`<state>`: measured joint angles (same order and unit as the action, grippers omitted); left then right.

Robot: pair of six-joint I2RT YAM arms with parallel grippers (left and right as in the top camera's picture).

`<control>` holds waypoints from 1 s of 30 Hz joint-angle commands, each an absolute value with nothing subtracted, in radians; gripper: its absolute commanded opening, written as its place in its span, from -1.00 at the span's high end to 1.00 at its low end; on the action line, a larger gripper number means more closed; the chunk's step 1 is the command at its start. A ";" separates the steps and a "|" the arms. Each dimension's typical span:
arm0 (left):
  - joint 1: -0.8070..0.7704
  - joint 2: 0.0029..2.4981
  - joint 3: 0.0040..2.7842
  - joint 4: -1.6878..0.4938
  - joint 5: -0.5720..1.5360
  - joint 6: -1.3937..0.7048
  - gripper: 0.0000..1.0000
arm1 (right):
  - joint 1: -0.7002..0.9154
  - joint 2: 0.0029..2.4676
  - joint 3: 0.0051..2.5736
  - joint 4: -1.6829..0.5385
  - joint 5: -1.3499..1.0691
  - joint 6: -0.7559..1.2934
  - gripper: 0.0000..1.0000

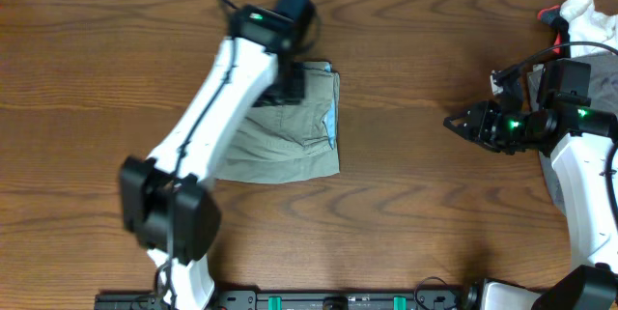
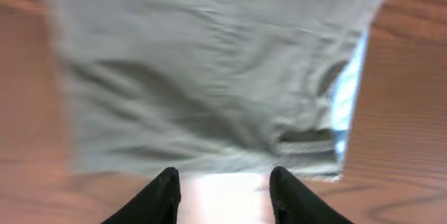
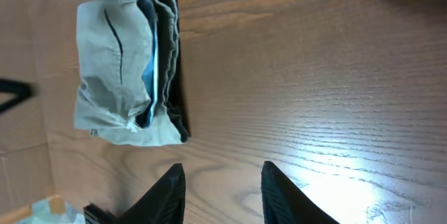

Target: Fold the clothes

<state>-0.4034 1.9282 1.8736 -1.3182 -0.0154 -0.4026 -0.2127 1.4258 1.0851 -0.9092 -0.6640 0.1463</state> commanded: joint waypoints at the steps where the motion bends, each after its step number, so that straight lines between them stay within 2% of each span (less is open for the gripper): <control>1: -0.336 1.881 1.903 -1.360 -0.096 -0.330 0.24 | -0.181 1.412 1.086 -0.910 -0.672 0.094 0.29; 4: -0.268 1.885 1.849 -1.363 -0.098 -0.314 0.33 | -0.111 1.412 1.086 -0.908 -0.715 0.027 0.28; 11: -0.173 1.890 1.576 -1.235 -0.025 -0.285 0.33 | 0.105 1.412 1.084 -0.806 -0.714 0.031 0.21; 16: -0.155 1.890 1.349 -1.099 -0.028 -0.284 0.33 | 0.254 1.425 1.072 -0.619 -0.690 0.163 0.21; 19: -0.148 1.890 1.251 -1.029 -0.031 -0.284 0.33 | 0.334 1.452 1.053 -0.515 -0.560 0.288 0.03; 22: -0.144 1.890 1.190 -1.001 -0.031 -0.284 0.50 | 0.395 1.502 1.029 -0.432 -0.481 0.373 -0.06; 26: -0.144 1.890 1.169 -1.012 -0.031 -0.284 0.71 | 0.455 1.609 1.019 -0.335 -0.482 0.390 -0.06; 30: -0.144 1.890 1.169 -1.011 -0.031 -0.281 0.76 | 0.508 1.738 1.019 -0.209 -0.482 0.434 -0.02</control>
